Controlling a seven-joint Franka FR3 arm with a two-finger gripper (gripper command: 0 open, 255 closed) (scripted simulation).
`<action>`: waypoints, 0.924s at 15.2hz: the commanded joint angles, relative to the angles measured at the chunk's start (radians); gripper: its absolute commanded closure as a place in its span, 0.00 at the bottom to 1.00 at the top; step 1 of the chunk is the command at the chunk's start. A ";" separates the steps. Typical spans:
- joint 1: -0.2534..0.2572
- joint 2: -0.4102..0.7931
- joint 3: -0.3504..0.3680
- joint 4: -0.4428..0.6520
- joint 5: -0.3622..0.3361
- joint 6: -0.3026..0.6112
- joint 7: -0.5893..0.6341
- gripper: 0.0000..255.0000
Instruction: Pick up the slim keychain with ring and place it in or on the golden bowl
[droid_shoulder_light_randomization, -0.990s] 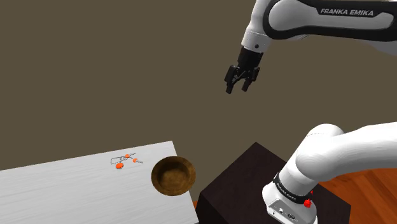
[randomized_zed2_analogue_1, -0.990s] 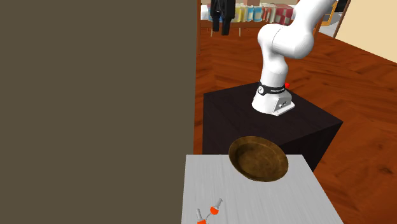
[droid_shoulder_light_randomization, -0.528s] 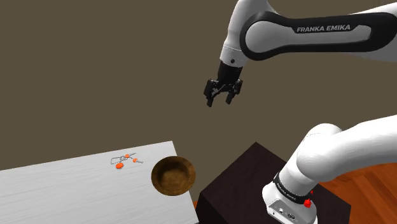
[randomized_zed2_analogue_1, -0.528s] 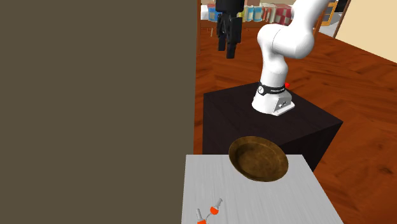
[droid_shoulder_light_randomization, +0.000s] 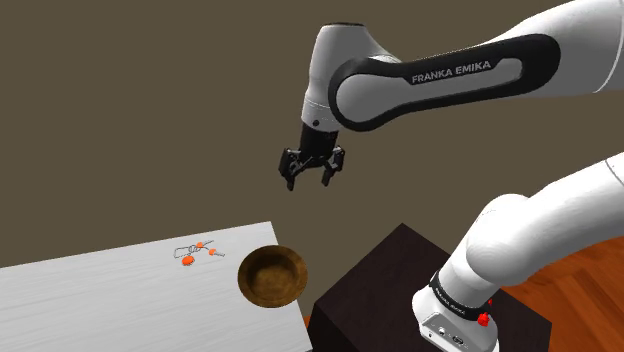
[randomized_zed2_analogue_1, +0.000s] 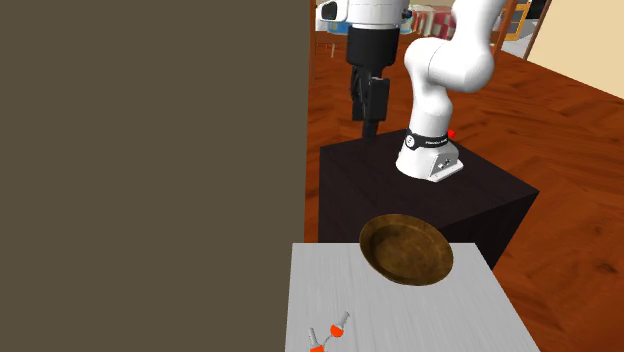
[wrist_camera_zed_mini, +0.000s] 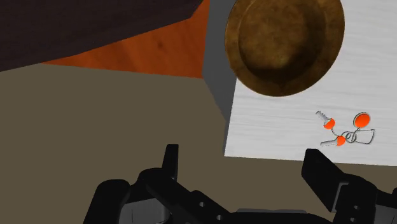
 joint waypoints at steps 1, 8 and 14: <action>-0.005 0.069 0.050 0.023 -0.008 0.048 0.072 0.00; -0.030 0.353 0.196 0.163 -0.144 0.171 0.355 0.00; 0.021 0.641 0.228 0.344 -0.365 0.208 0.633 0.00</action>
